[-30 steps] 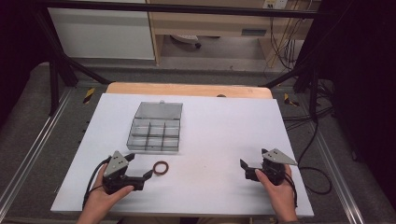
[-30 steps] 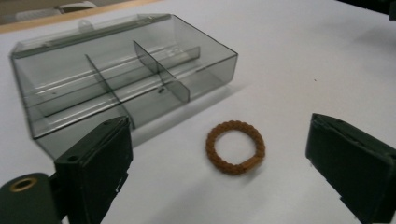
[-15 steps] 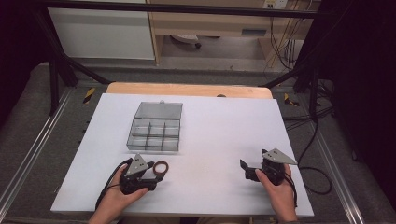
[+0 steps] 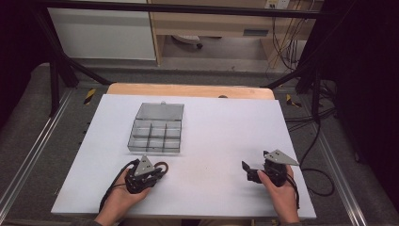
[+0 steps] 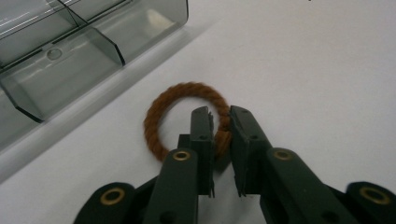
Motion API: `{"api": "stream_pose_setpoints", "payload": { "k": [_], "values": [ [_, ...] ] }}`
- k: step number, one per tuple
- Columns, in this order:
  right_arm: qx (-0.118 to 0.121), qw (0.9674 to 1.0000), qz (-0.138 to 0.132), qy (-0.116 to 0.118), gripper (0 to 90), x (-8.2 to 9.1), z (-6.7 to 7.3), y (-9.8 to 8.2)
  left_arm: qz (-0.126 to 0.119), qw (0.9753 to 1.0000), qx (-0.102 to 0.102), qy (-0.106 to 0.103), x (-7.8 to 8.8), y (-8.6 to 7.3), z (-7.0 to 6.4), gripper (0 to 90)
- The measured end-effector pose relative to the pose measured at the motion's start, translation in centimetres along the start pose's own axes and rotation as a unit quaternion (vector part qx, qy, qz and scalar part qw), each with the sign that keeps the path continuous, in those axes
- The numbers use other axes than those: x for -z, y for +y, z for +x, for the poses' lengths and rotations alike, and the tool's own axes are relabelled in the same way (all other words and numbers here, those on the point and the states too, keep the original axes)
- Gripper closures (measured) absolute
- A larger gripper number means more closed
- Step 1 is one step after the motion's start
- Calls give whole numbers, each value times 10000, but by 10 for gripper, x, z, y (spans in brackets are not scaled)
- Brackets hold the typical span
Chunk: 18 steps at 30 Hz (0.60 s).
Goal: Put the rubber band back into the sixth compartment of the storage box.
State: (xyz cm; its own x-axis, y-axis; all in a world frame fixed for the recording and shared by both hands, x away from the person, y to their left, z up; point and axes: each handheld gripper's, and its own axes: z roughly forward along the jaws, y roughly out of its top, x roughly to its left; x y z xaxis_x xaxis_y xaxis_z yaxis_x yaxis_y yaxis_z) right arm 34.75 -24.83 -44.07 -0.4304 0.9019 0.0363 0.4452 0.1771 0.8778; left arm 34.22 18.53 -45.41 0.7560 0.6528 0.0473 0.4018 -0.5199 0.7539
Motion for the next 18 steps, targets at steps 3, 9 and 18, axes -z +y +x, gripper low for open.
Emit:
{"api": "stream_pose_setpoints", "payload": {
  "k": [3,9,18],
  "values": [
    [5,10000,1,-3,49,0,0,0,-61,9999,93,-15,3,1,2,842],
    [20,10000,14,-28,49,0,1,0,-296,9988,327,-232,6,3,0,842],
    [45,10000,18,4,49,0,2,0,-793,9948,427,-471,10,19,-5,843]
  ]
}}
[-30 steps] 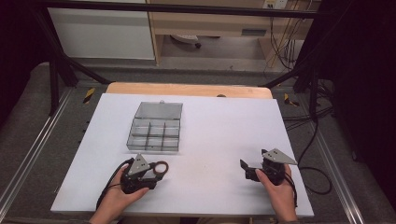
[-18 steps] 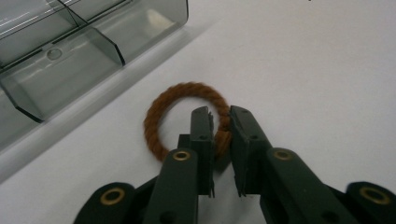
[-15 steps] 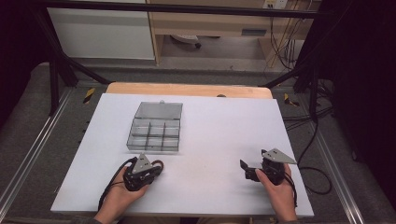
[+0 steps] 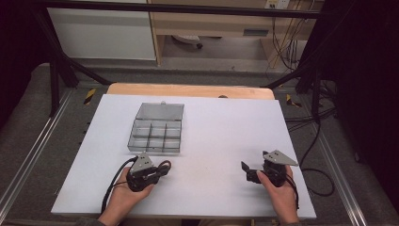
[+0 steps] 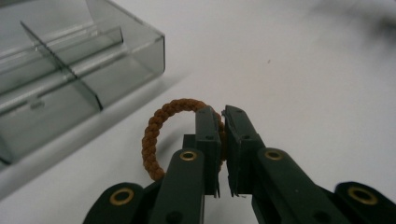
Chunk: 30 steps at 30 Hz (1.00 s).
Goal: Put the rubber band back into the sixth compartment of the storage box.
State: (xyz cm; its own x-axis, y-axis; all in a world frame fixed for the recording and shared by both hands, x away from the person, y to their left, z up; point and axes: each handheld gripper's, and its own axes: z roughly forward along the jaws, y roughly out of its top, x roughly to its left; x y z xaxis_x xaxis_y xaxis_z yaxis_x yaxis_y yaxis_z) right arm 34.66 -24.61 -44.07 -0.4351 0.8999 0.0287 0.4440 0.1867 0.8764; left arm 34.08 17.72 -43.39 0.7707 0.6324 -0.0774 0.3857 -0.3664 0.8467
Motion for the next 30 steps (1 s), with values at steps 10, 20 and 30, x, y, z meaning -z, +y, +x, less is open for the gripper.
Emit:
{"api": "stream_pose_setpoints", "payload": {
  "k": [10,20,30],
  "values": [
    [50,10000,4,11,42,-1,2,0,-499,9987,3,-85,14,28,-4,843],
    [47,9999,-29,160,43,1,5,0,-1020,9945,177,161,25,52,6,843],
    [139,9996,-102,207,57,4,9,1,-1097,9938,34,152,18,76,9,843]
  ]
}}
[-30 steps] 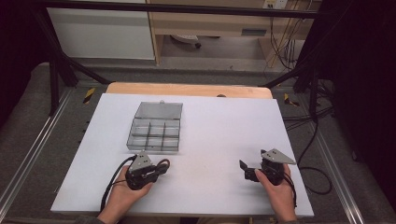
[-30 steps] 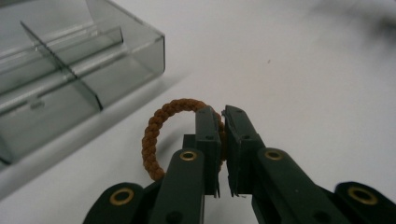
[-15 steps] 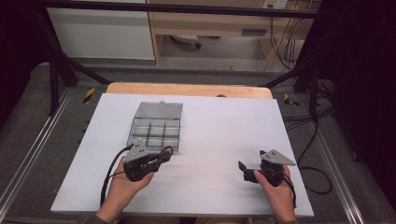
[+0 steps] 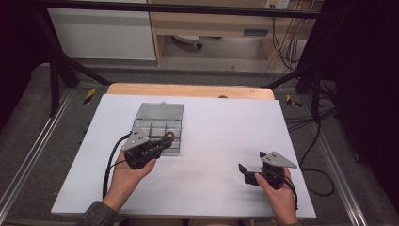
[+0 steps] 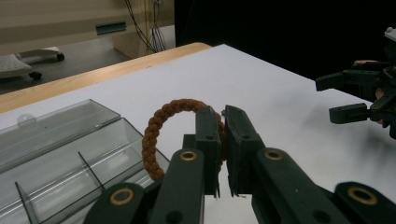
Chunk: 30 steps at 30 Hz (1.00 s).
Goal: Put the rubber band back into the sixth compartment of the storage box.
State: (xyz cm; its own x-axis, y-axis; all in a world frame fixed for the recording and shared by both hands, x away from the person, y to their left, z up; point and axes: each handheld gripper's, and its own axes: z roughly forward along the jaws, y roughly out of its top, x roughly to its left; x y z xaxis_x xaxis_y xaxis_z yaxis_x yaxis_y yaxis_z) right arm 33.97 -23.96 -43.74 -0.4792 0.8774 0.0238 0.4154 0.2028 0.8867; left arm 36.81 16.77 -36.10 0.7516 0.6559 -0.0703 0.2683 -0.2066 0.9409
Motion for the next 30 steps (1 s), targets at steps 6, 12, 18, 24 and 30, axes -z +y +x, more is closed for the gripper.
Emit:
{"api": "stream_pose_setpoints", "payload": {
  "k": [6,12,18,24,30],
  "values": [
    [-214,9998,0,-13,52,0,0,-1,-17,9999,-114,-93,-5,13,-3,843],
    [-258,9996,76,-16,56,0,2,-1,7,9998,-174,-59,-3,20,0,843],
    [-95,9993,8,-370,64,12,-5,0,-43,9999,-111,-53,0,24,5,843],
    [-257,9986,-118,-454,63,21,-11,-3,-240,9997,64,-77,1,26,13,843],
    [-229,9984,-115,-510,63,21,-12,-3,-289,9996,74,-23,1,31,20,843]
  ]
}}
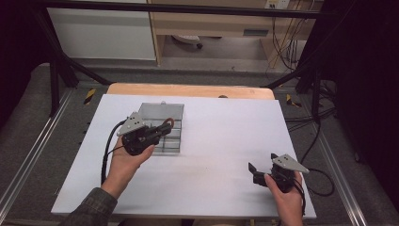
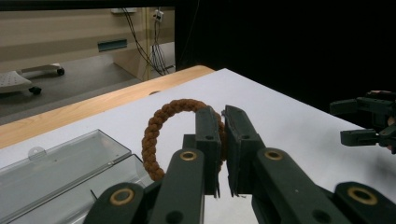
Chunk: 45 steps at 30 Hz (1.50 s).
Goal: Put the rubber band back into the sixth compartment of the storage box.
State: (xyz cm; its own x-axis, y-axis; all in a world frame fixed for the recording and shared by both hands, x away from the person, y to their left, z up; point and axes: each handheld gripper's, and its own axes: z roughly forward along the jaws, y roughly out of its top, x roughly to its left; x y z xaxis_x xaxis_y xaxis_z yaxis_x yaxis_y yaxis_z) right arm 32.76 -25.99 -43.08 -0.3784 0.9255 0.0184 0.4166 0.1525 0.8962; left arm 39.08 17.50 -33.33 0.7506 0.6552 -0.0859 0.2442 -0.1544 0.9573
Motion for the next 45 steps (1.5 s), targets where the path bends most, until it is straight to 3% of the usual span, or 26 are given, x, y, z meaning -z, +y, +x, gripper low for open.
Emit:
{"api": "stream_pose_setpoints", "payload": {
  "k": [5,10,12,17,26,28,45],
  "values": [
    [-13,10000,-17,-37,63,0,-1,1,60,10000,23,19,-6,2,7,843],
    [11,10000,62,-31,58,-2,-1,-1,2,9992,398,1,-10,5,17,843],
    [3,10000,66,-31,57,-2,-1,-1,-54,9990,453,6,-10,7,21,843],
    [12,10000,83,-31,55,-3,-2,-2,-28,9990,429,135,-12,13,24,843],
    [56,9998,182,-80,51,-5,-2,-3,80,9987,482,166,-20,9,25,843],
    [44,9998,188,-61,51,-5,-1,-3,111,9981,590,133,-22,7,24,843],
    [134,9996,241,-56,56,-7,0,-3,501,9970,531,248,-40,-14,24,843]
  ]
}}
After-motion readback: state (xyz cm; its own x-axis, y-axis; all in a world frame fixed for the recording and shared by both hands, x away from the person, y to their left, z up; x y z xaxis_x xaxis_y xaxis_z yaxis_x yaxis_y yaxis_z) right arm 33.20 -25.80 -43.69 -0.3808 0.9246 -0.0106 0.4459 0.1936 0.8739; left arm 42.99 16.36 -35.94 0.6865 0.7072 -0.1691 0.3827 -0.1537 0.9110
